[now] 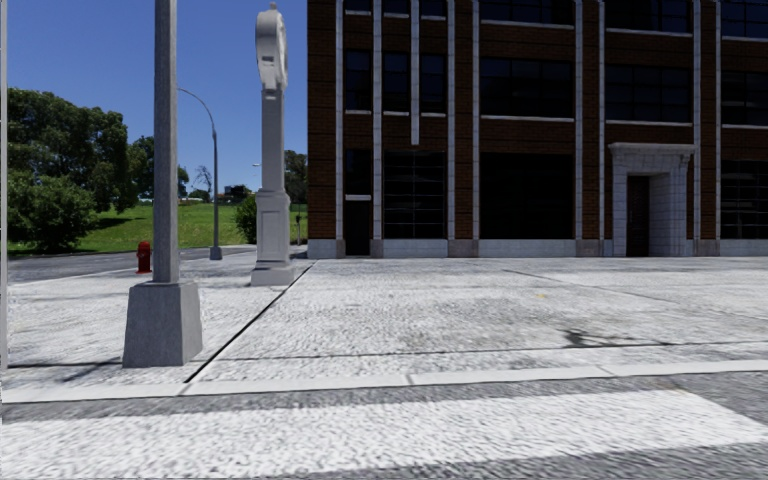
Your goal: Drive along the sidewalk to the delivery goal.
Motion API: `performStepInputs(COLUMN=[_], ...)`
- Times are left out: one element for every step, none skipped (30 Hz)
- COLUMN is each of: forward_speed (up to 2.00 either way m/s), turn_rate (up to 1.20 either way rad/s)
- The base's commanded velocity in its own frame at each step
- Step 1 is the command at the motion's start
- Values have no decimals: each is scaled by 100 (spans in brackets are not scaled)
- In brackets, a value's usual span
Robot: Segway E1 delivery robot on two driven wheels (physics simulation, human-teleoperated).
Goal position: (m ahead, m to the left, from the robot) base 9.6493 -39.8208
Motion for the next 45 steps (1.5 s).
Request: performStepInputs(forward_speed=[145, 145, 145, 145, 145, 145, 145, 145, 145, 145, 146, 146, 146, 146, 146, 146, 146, 146, 146, 146, 146, 146, 146, 146, 146, 146, 146, 145, 145, 144, 144, 144, 143, 143, 143, 143, 143, 143, 143, 143, 143, 143, 143, 143, 143], turn_rate=[0, 0, 0, 0, 0, 0, 0, 0, 0, 0, 0, 0, 0, 0, 0, 0, 0, 0, 0, 0, 0, 0, 0, 0, 0, -2, -2, -6, -8, -10, -10, -10, -11, -11, -14, -14, -16, -18, -18, -18, -18, -19, -19, -19, -19])
